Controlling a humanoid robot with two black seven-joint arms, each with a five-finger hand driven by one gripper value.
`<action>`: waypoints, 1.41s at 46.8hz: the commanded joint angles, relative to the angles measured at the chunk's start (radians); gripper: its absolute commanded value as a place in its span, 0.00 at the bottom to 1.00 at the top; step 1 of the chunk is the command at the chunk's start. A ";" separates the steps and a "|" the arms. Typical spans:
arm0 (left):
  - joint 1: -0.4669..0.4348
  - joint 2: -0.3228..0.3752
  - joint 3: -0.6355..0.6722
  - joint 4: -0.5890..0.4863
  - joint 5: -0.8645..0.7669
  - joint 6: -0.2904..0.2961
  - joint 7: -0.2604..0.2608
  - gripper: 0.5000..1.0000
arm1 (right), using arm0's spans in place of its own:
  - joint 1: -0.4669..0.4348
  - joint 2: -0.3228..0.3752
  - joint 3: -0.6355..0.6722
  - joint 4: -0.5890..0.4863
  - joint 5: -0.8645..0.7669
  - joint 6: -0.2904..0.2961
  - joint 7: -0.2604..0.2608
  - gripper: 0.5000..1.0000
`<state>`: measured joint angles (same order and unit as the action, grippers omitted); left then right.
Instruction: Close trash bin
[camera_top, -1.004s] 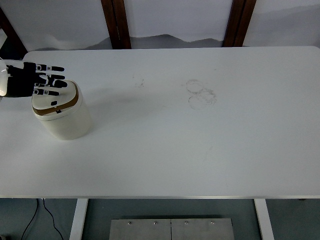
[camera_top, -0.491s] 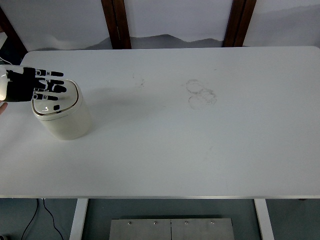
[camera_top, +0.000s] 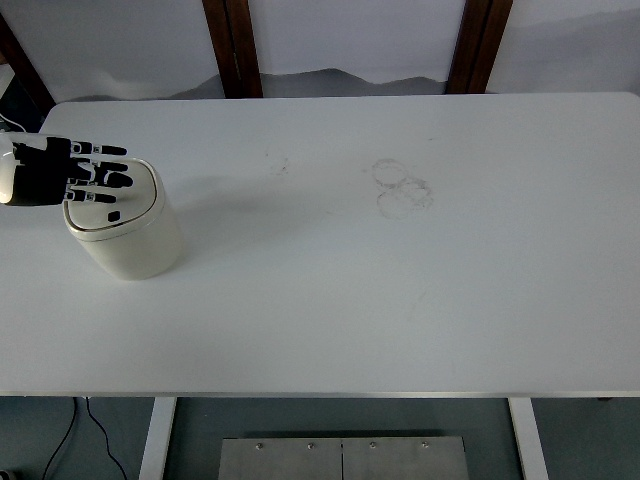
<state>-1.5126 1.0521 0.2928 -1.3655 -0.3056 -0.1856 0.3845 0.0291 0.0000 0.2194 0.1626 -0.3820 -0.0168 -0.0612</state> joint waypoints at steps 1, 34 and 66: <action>0.002 0.000 0.000 0.000 0.000 0.000 0.001 1.00 | 0.000 0.000 0.000 0.000 0.000 0.000 0.000 0.99; 0.000 0.014 0.000 0.000 0.000 0.000 0.001 1.00 | 0.000 0.000 0.000 0.000 0.000 0.000 0.000 0.99; 0.006 0.017 0.000 0.000 0.000 0.000 -0.001 1.00 | 0.000 0.000 0.000 0.000 0.000 0.000 0.000 0.99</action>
<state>-1.5082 1.0692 0.2931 -1.3656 -0.3052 -0.1856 0.3834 0.0291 0.0000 0.2194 0.1626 -0.3820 -0.0169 -0.0614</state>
